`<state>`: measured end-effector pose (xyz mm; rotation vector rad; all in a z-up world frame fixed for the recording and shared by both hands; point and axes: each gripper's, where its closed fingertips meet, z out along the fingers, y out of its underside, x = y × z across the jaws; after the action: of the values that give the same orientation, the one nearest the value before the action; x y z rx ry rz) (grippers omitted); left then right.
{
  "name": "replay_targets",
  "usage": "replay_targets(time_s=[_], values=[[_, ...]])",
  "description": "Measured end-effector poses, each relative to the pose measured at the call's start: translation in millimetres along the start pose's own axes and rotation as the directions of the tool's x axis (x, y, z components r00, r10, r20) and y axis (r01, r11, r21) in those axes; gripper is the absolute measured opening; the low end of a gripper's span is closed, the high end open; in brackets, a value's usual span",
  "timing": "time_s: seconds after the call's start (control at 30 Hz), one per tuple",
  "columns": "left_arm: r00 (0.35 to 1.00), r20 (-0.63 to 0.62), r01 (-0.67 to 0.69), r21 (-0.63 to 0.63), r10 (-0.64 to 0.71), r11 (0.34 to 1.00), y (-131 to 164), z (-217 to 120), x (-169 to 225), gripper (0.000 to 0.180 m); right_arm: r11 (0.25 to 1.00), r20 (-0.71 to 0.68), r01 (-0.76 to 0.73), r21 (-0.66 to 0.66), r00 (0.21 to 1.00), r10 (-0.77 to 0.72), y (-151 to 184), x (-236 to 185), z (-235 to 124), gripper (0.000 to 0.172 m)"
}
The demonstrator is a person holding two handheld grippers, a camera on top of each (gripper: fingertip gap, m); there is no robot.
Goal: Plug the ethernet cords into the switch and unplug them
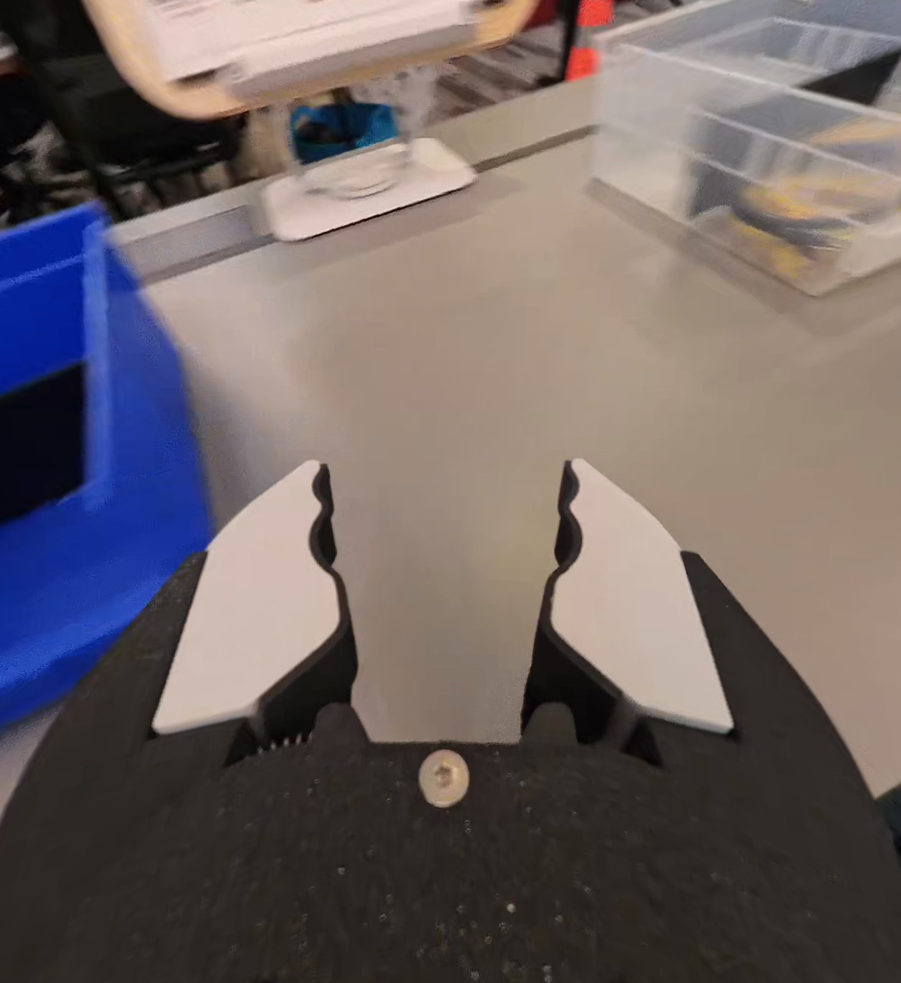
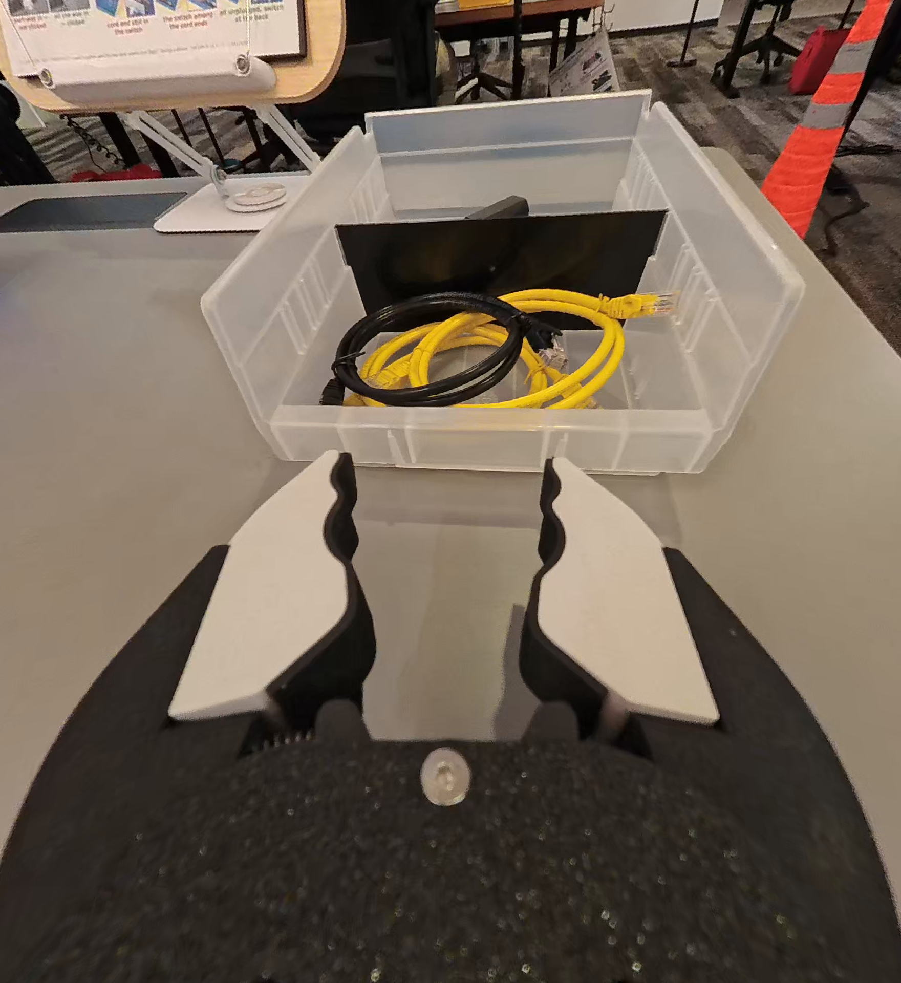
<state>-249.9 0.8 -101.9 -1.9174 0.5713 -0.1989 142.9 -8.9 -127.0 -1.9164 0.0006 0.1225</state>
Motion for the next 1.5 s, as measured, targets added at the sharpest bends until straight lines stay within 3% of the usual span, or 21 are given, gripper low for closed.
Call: replay_targets(time_s=[0.07,0.13,0.2,0.23,0.3,0.4,0.5,0.67,0.77,1.0,1.1,1.13,1.3,1.5], values=[[0.995,-0.094,-0.031,-0.027,0.028,0.999,-26,28,57,0.074,1.000,-0.005,0.013,-0.006,1.000,-0.013,0,1,1,0.066],[0.965,-0.250,0.055,-0.088,-0.075,0.995,-47,55,124,0.073,1.000,-0.013,0.024,-0.007,1.000,-0.024,0,2,1,0.066],[0.890,-0.410,0.126,-0.197,-0.198,0.972,-59,82,189,0.076,1.000,-0.024,0.021,0.000,0.999,-0.021,0,5,-2,0.063],[0.874,-0.433,0.127,-0.233,-0.219,0.964,-62,97,212,0.079,1.000,-0.025,0.014,0.011,1.000,-0.014,-2,6,-4,0.062],[0.901,-0.384,0.110,-0.249,-0.203,0.962,-63,129,239,0.078,1.000,-0.037,0.001,0.017,0.999,0.000,-1,12,-6,0.065],[0.937,-0.324,0.076,-0.180,-0.132,0.981,-71,163,265,0.084,1.000,-0.083,-0.019,-0.001,0.996,0.019,2,29,-6,0.072],[0.981,-0.178,0.058,-0.107,-0.076,0.993,-82,190,258,0.071,1.000,-0.166,0.017,-0.019,0.986,-0.020,0,51,-6,0.072],[0.986,-0.141,0.081,-0.096,-0.094,0.992,-89,209,245,0.025,0.994,-0.176,-0.084,-0.070,0.982,0.071,6,69,3,0.073],[0.995,-0.061,0.070,-0.101,-0.076,0.992,-90,209,224,0.010,0.985,-0.160,-0.142,-0.096,0.979,0.125,9,70,11,0.066],[0.991,-0.064,0.111,-0.110,-0.119,0.988,-82,192,216,0.004,0.983,-0.178,-0.174,-0.056,0.971,0.162,-1,65,23,0.066],[0.993,-0.047,0.107,-0.104,-0.112,0.989,-76,180,214,0.004,0.986,-0.209,-0.154,-0.068,0.968,0.137,-3,60,20,0.030],[0.990,-0.052,0.124,-0.096,-0.129,0.988,-75,175,210,0.004,0.984,-0.268,-0.159,-0.085,0.954,0.131,-4,68,14,0.003],[0.994,-0.020,0.108,-0.040,-0.109,0.993,-73,139,178,0.005,0.990,-0.195,-0.128,-0.054,0.974,0.115,-19,29,9,0.004],[0.990,0.074,0.120,-0.005,-0.119,0.993,-71,94,81,0.005,0.999,-0.092,-0.023,-0.023,0.996,0.021,-49,-71,27,0.004]])
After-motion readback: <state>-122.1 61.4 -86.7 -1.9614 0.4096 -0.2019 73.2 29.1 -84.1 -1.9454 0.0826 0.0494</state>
